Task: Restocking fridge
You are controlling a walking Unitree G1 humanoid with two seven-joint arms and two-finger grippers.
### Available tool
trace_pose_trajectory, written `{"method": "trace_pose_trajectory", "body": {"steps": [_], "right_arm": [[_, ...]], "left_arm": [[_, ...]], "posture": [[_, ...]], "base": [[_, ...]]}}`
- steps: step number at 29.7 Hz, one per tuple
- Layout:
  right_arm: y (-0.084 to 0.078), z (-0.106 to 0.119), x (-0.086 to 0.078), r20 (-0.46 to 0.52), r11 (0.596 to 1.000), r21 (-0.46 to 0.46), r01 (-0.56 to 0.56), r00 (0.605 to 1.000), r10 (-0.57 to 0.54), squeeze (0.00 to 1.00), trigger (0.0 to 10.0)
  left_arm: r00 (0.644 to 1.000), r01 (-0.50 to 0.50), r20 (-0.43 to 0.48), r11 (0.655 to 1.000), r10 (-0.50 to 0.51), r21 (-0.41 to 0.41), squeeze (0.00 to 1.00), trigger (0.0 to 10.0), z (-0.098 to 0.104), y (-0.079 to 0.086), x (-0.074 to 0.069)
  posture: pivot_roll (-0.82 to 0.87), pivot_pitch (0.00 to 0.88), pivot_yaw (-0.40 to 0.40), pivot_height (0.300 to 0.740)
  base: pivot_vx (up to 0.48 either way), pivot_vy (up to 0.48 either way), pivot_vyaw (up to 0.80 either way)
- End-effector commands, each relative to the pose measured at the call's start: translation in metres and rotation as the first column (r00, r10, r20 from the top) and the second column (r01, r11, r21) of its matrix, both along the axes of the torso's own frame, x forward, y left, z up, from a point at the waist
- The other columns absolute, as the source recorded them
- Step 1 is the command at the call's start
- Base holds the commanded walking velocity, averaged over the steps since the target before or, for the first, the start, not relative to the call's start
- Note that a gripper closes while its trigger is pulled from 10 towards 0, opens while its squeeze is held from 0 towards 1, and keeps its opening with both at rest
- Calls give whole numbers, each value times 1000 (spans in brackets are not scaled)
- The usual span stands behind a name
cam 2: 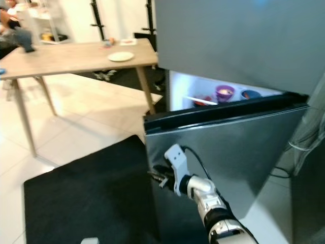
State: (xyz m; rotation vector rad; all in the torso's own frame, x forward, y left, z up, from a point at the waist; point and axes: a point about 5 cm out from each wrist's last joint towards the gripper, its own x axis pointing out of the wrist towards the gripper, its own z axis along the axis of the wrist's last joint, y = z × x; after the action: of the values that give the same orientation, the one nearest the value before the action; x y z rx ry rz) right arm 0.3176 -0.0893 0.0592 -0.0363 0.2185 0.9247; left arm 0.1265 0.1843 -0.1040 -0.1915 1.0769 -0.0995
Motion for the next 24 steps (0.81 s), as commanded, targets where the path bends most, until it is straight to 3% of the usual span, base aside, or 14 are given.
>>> {"method": "trace_pose_trajectory", "body": {"steps": [1, 2, 3, 6, 24], "right_arm": [[-8, 2, 7, 22, 994, -34, 104, 994, -103, 0, 10000], [-8, 2, 7, 22, 994, -34, 104, 994, -103, 0, 10000], [-18, 4, 15, 54, 974, -66, 218, 975, -214, 0, 10000], [-22, 6, 17, 66, 962, -72, 262, 964, -258, 0, 10000], [-34, 5, 23, 109, 918, -130, 375, 926, -362, 0, 10000]], "left_arm": [[999, 0, -33, 1000, 1, 3, 0, 10000, -2, 0, -7], [999, 0, -33, 1000, 1, 3, 0, 10000, -2, 0, -7], [999, -5, -36, 1000, 5, 2, 0, 10000, -3, 0, -7], [999, -3, -37, 1000, 3, 4, 0, 10000, -2, 1, -7], [999, 12, -41, 1000, -12, -1, 0, 10000, -3, 0, -9]], "posture": [[-24, 30, 19, 740], [-24, 30, 19, 740], [-24, 28, 19, 740], [-24, 29, 19, 740], [-25, 31, 17, 740]], "base": [[0, 0, 0], [0, 0, 0], [0, 0, 0], [0, 0, 0], [0, 0, 0]]}}
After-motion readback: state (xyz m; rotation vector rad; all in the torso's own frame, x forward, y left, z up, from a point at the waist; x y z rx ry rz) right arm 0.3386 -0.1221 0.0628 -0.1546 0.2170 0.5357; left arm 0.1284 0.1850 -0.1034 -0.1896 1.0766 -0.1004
